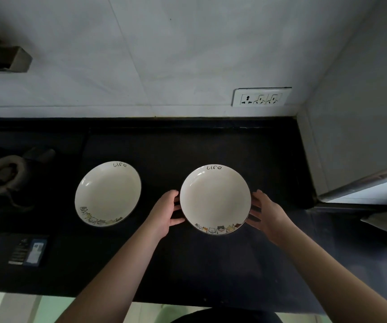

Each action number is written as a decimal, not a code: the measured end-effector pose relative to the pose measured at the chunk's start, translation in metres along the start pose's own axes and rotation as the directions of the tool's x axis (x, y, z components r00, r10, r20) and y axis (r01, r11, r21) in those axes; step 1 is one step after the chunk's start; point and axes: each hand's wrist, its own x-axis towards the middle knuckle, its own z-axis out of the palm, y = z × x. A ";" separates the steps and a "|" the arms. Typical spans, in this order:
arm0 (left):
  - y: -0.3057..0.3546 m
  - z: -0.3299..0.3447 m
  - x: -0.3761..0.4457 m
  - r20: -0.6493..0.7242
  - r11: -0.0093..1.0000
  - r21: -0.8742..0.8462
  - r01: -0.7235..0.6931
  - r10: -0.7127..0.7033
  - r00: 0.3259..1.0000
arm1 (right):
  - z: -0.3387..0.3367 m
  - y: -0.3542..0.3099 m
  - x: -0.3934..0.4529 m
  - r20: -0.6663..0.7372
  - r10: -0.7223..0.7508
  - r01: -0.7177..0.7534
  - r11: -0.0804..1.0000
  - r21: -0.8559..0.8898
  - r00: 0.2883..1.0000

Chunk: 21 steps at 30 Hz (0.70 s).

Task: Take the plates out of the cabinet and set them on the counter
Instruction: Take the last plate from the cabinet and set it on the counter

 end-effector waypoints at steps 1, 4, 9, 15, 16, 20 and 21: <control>-0.004 -0.001 0.000 -0.024 1.000 0.008 -0.009 0.009 1.000 | -0.001 0.004 -0.002 -0.007 0.006 -0.006 1.000 0.001 1.000; -0.016 -0.006 -0.004 0.021 0.998 -0.051 -0.024 0.025 0.999 | -0.004 0.020 -0.007 0.028 0.018 -0.018 1.000 0.013 0.999; -0.024 -0.008 -0.009 0.102 0.994 -0.078 -0.075 0.083 0.991 | -0.004 0.028 -0.008 0.034 0.013 -0.016 0.996 0.085 0.999; -0.017 -0.002 -0.011 0.116 0.992 -0.076 -0.104 0.113 0.987 | -0.004 0.024 -0.004 0.041 0.000 -0.006 0.992 0.128 0.999; -0.016 -0.001 -0.012 0.117 0.992 -0.071 -0.105 0.113 0.987 | -0.004 0.023 -0.003 0.042 -0.002 -0.003 0.991 0.132 0.999; -0.016 -0.003 -0.013 0.136 0.992 -0.058 -0.109 0.116 0.984 | -0.005 0.025 -0.002 0.036 -0.011 0.007 0.994 0.110 0.999; -0.016 -0.004 -0.014 0.144 0.993 -0.053 -0.106 0.112 0.983 | -0.006 0.025 -0.004 0.032 -0.012 0.008 0.995 0.100 0.999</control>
